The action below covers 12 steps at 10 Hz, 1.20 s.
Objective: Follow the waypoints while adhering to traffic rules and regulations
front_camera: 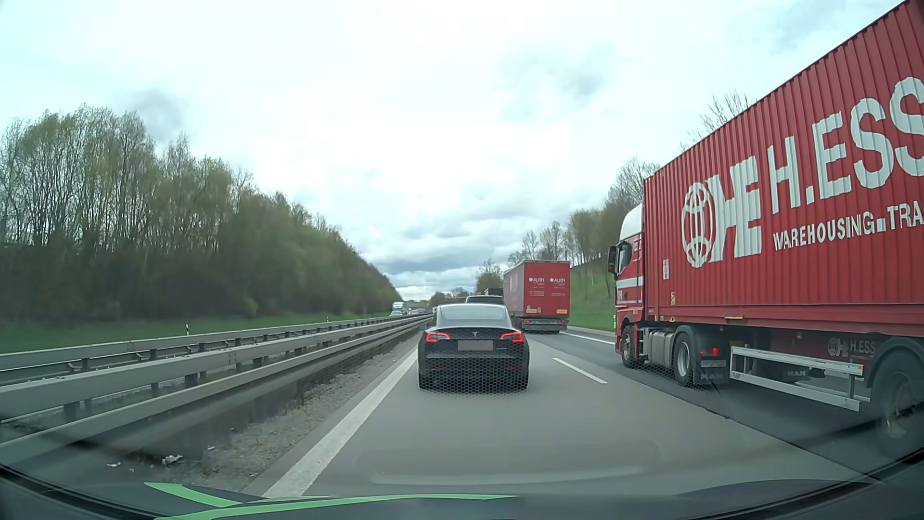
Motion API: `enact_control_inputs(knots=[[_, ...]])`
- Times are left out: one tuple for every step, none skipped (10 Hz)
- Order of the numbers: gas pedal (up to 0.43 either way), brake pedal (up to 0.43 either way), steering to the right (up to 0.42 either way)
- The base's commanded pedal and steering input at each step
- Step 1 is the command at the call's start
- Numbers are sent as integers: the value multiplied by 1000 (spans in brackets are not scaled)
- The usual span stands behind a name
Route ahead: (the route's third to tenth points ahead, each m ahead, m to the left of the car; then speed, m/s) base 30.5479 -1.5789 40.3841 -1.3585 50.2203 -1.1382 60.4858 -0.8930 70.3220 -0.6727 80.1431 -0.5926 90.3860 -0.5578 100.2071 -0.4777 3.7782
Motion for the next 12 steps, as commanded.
enact_control_inputs(knots=[[0,0,-4],[0,0,-4],[0,0,-4],[0,0,-4],[0,0,-4],[0,0,-4],[0,0,-4],[0,0,-4],[0,0,-4],[0,0,-4],[0,0,-4],[0,0,-4]])
